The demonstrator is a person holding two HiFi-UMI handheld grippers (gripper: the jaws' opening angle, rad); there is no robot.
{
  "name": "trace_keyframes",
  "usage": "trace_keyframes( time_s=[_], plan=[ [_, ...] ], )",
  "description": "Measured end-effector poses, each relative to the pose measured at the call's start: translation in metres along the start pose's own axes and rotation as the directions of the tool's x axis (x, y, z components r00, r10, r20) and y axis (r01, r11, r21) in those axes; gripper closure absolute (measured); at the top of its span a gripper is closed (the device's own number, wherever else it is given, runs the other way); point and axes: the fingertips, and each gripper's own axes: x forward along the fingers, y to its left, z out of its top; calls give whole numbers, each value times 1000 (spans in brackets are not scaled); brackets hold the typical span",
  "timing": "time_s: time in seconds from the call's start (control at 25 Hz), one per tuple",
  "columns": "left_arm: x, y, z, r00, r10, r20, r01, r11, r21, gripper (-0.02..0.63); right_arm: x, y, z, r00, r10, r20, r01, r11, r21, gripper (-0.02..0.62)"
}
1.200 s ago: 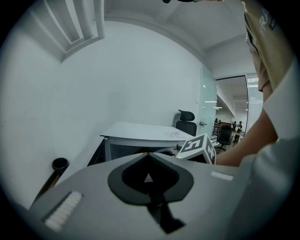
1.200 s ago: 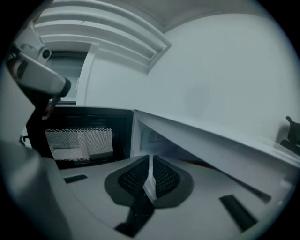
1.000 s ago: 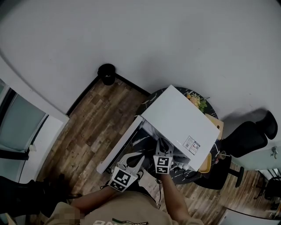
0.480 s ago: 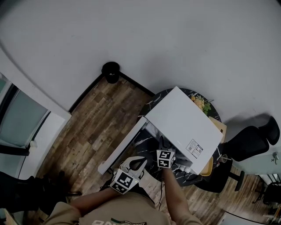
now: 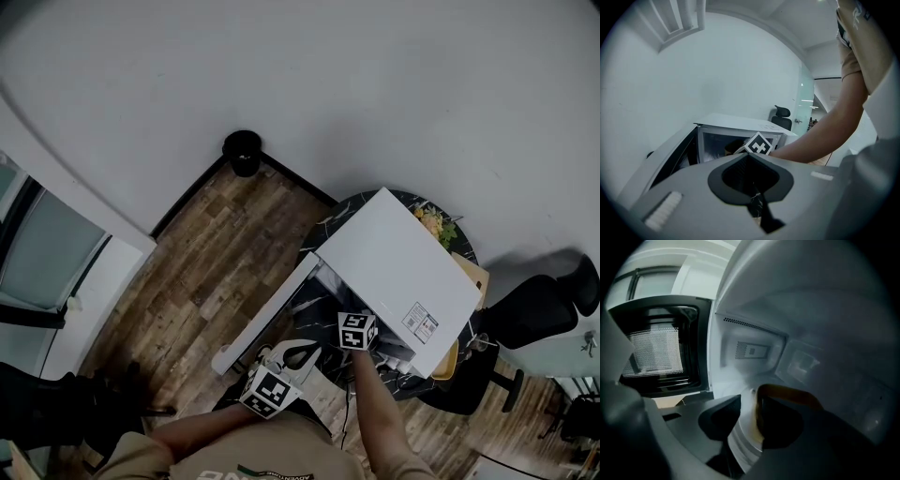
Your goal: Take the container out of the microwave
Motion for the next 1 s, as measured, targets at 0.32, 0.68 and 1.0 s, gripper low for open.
trace_keyframes(
  time_s=[0.32,0.68,1.0],
  plan=[
    [2,11,2,1000,23,9,-23,1000,-7,598,11,2,-5,998,-2,-55,-1,998,-56,489],
    [0,9,8,999,27,23,-27,1000,-1,598,9,2,-7,996,-34,-84,29,998,-61,494],
    [-3,4,14,999,19,35,-20,1000,18,598,0,10,-18,995,0,-103,-7,998,-65,568]
  ],
)
